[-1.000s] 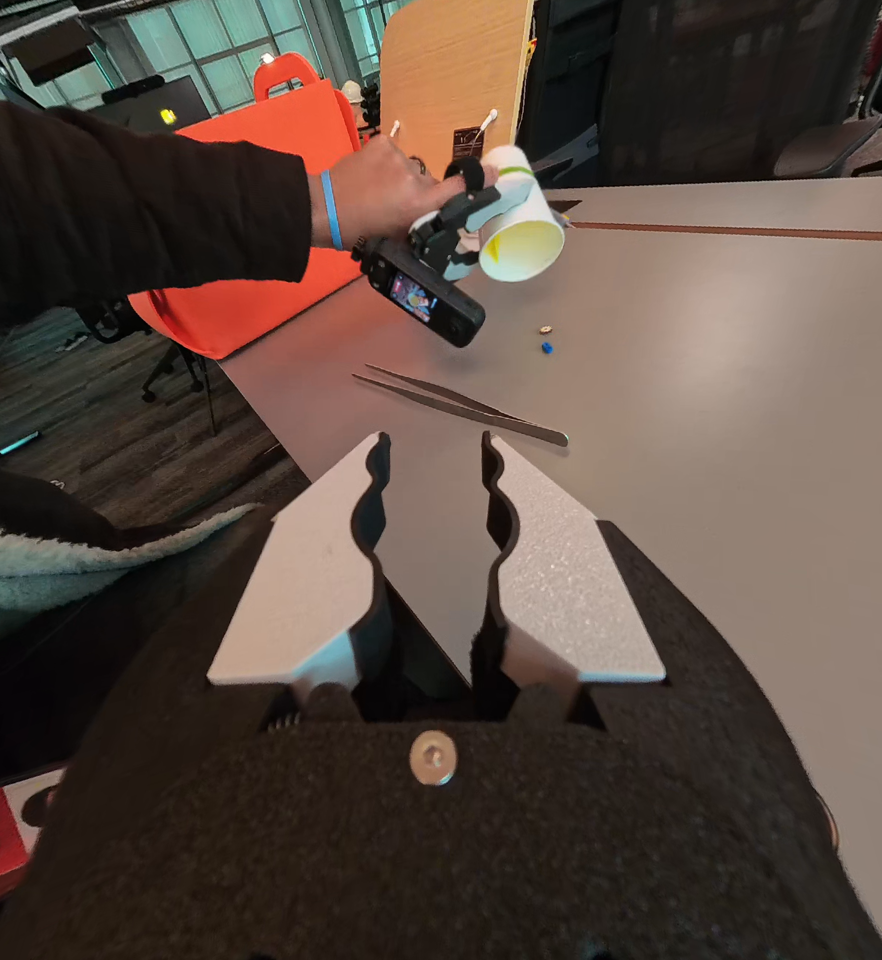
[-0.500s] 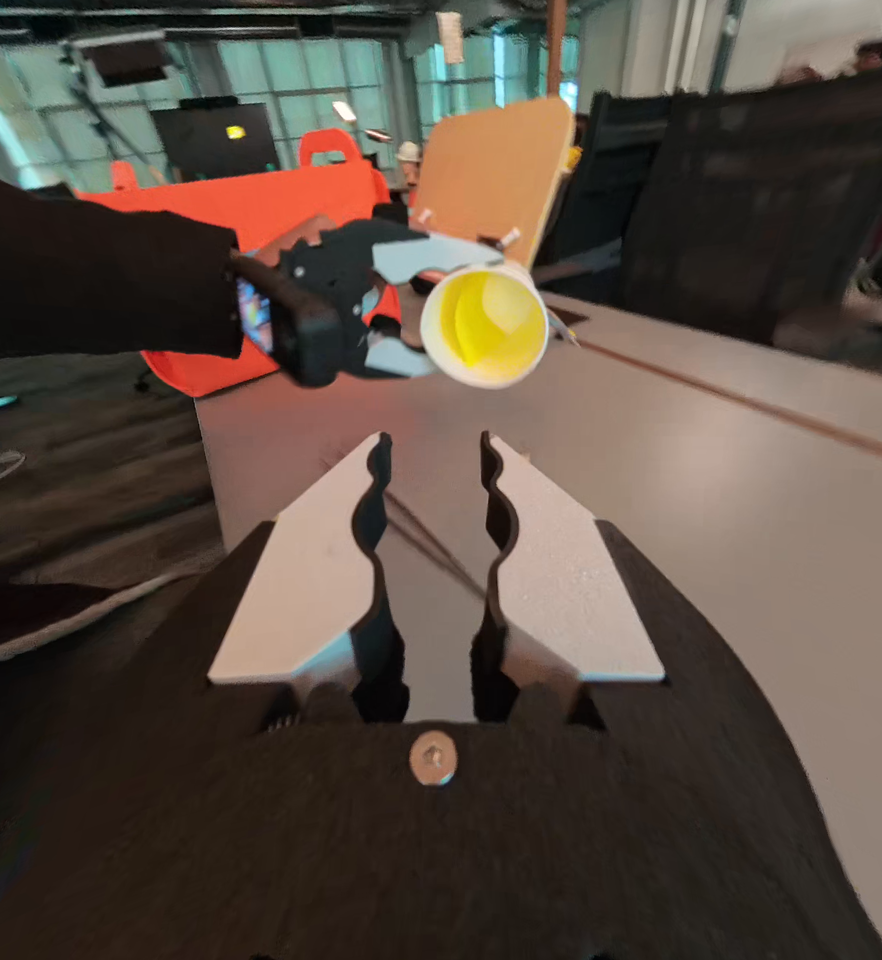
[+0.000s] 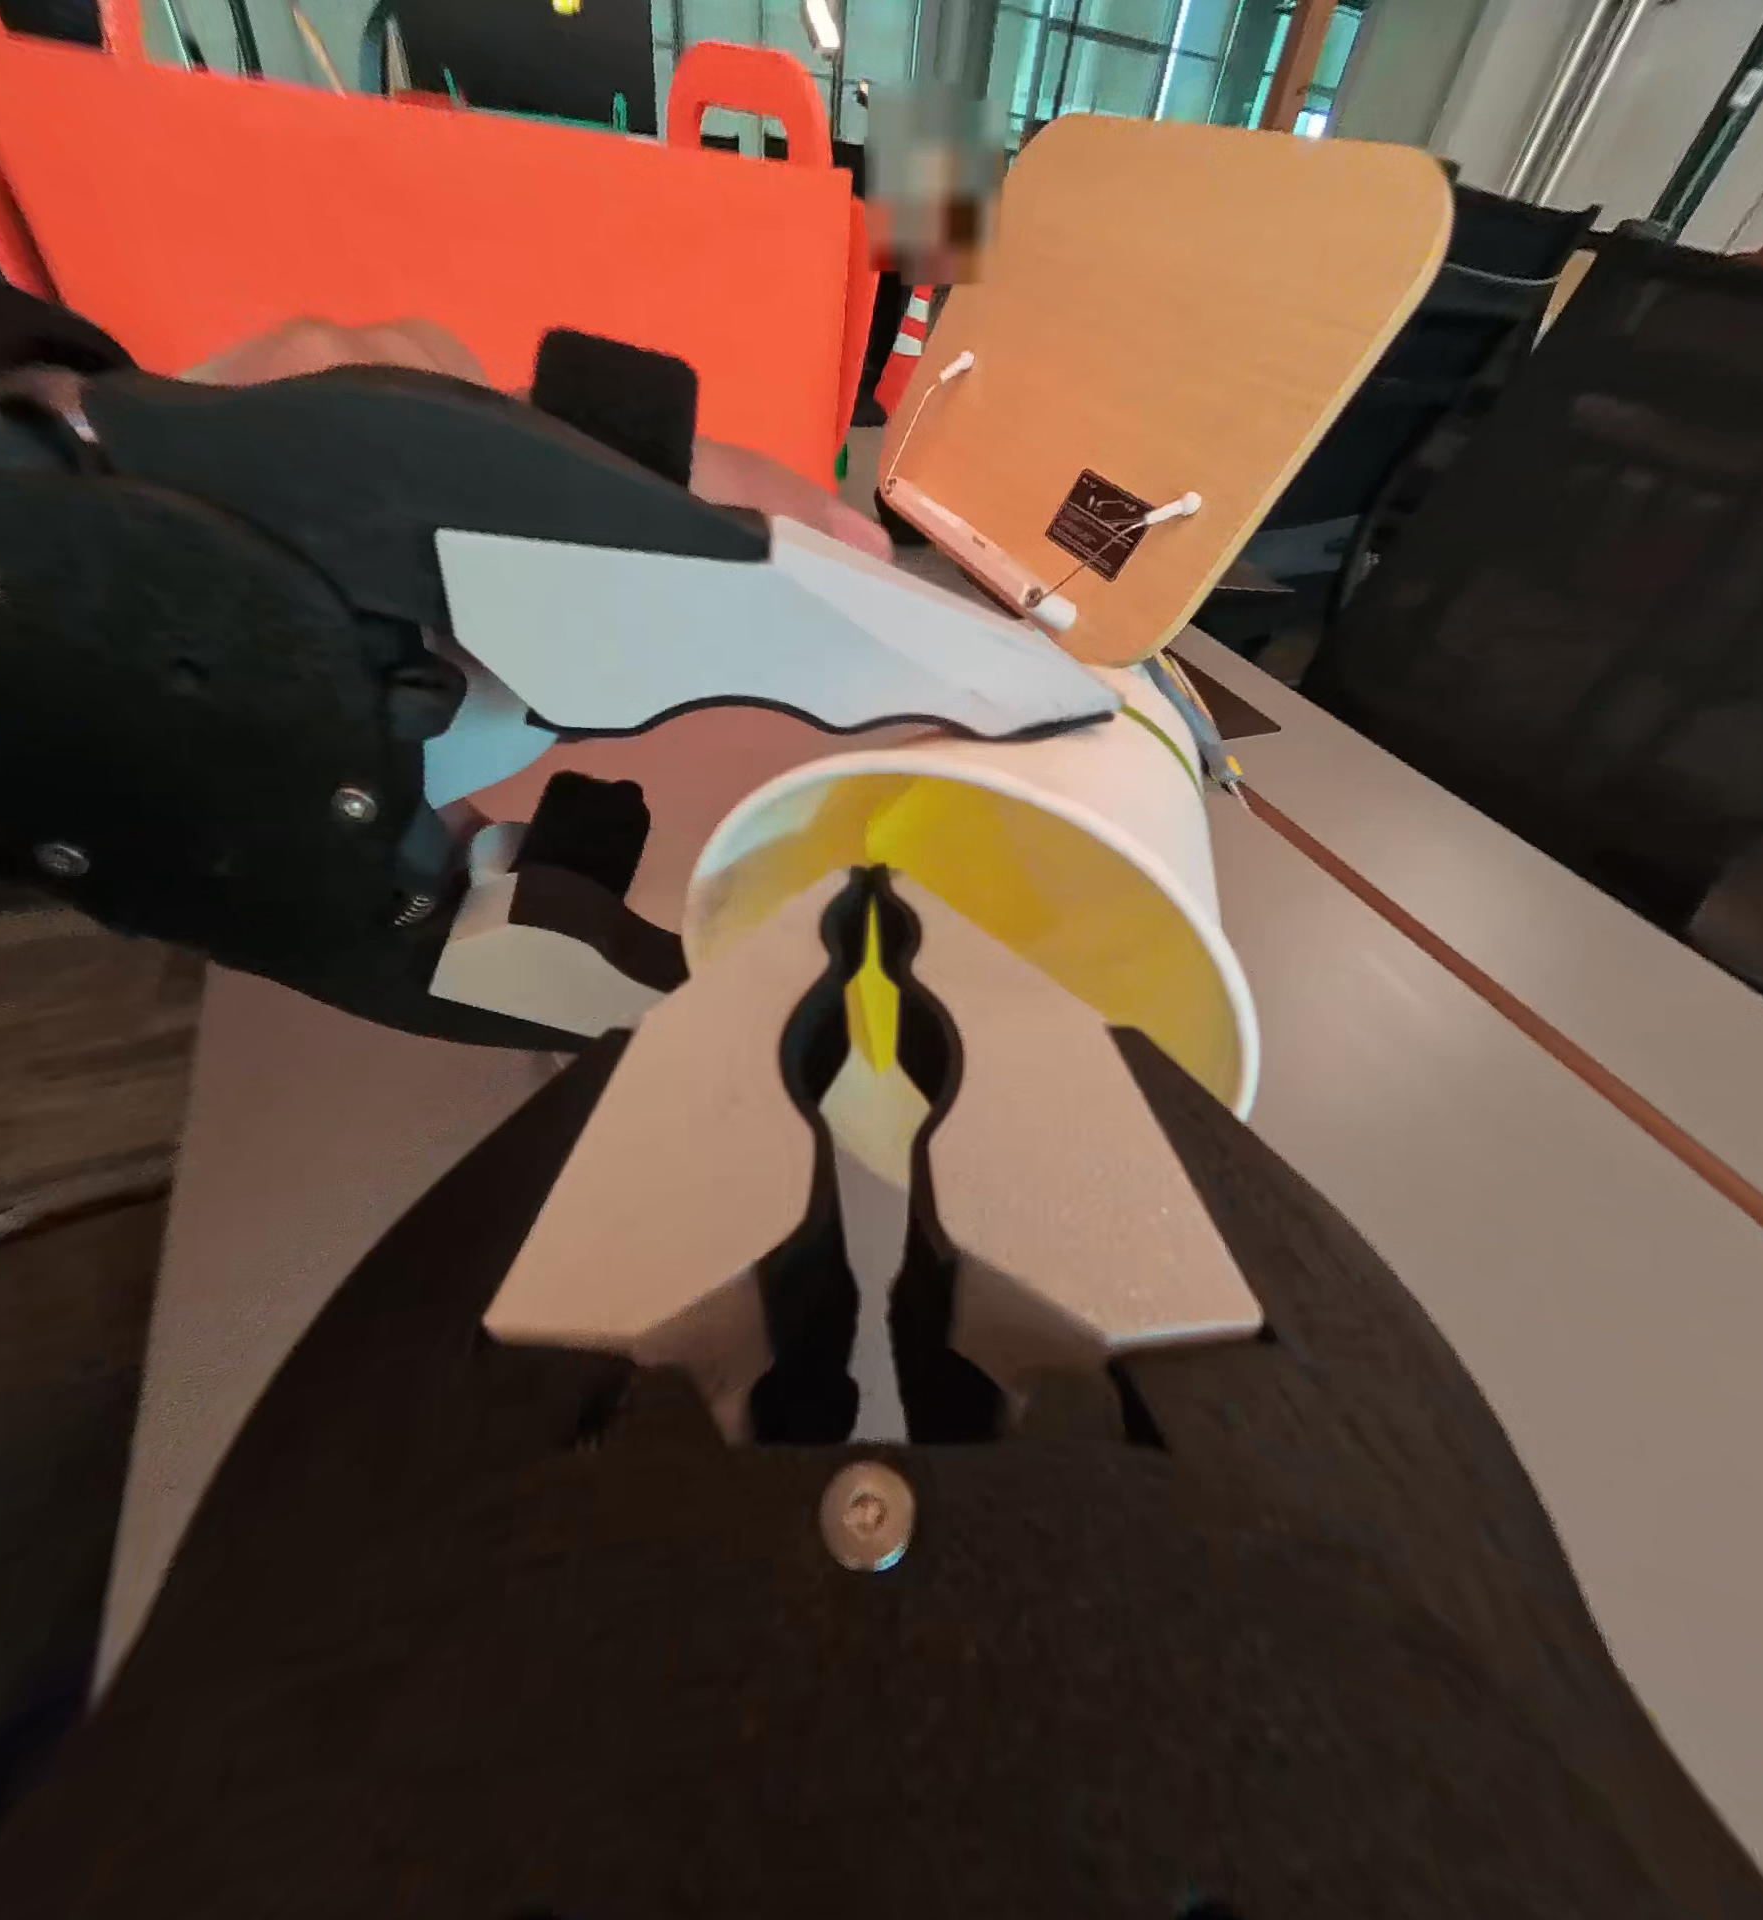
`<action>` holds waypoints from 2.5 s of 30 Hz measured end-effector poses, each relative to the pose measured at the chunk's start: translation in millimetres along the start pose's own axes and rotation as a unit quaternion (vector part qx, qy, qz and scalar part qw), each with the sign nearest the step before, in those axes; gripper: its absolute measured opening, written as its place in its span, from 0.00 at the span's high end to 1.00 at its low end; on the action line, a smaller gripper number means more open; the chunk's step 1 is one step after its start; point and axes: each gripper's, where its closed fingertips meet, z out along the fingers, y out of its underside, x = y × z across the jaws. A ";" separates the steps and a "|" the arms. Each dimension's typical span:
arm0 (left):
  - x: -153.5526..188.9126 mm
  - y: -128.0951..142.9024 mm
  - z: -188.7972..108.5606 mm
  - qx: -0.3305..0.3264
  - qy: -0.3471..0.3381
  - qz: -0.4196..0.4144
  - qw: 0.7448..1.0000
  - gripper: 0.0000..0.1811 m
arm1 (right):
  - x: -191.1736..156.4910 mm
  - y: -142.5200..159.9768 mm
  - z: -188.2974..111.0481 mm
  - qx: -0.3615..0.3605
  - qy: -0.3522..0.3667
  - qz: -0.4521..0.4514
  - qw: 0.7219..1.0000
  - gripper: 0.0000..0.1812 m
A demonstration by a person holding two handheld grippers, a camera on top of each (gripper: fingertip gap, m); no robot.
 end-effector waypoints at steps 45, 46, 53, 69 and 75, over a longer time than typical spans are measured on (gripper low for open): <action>74.5 106.5 136.8 0.044 0.249 -0.628 0.736 0.53 | -36.7 106.1 -177.3 -0.092 0.071 0.205 0.972 0.70; 75.8 103.6 134.6 0.053 0.258 -0.623 0.736 0.53 | -28.1 108.8 -174.0 -0.100 0.073 0.197 0.973 0.70; 93.9 103.3 130.9 0.034 0.305 -0.587 0.749 0.49 | 8.7 92.7 -146.8 -0.085 0.061 0.210 0.972 0.70; 77.4 94.0 -19.9 0.011 0.197 -0.683 0.703 0.53 | 12.9 88.4 -149.5 -0.060 0.025 0.163 0.984 0.69; 89.4 99.3 87.1 -0.029 0.217 -0.640 0.737 0.40 | 7.7 80.4 -146.5 -0.053 0.018 0.157 0.986 0.70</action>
